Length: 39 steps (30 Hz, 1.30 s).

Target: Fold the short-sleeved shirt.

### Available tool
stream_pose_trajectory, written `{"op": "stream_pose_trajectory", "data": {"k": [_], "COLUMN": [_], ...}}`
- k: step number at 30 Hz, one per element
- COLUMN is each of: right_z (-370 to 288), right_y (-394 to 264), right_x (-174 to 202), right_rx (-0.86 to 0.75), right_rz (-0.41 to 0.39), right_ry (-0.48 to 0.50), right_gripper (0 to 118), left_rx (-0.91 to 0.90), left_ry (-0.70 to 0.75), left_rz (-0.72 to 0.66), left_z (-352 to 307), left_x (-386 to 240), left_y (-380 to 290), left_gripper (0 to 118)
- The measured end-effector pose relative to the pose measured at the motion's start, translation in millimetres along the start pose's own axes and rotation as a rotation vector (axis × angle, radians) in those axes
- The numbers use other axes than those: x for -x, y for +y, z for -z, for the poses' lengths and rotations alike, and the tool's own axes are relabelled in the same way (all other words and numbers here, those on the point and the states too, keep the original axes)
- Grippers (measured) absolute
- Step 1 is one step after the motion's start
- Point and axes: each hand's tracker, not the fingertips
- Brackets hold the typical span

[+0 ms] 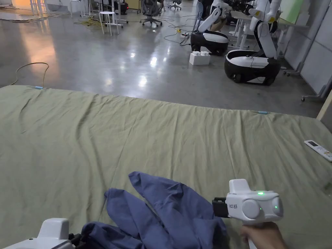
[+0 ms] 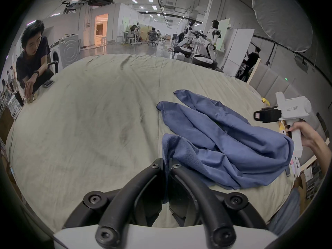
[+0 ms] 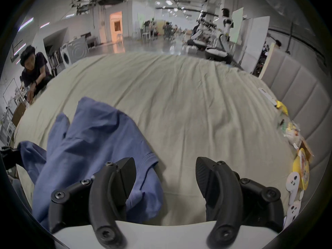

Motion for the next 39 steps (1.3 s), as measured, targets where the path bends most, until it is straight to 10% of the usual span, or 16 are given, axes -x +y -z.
{"op": "stream_pose_trajectory", "data": {"k": [7,11,39], "right_z": [55,35,-265], "right_y": [-9,-10,63], "right_x": [19,17,-46], "right_rx": [0.154,0.070,-0.595], "right_rz": [-0.022,0.001,0.052], "right_ry": [0.060,0.069,-0.275], "right_gripper": [61,7,6], "left_rx": [0.018,0.021,-0.366], "left_ry": [0.014,0.022,0.103], "left_rz": [0.002,0.002,-0.019], "left_z": [2,1,-127], "left_x": [-3,-4,33], "left_y": [-3,-5,162], "left_gripper": [6,6,6]}}
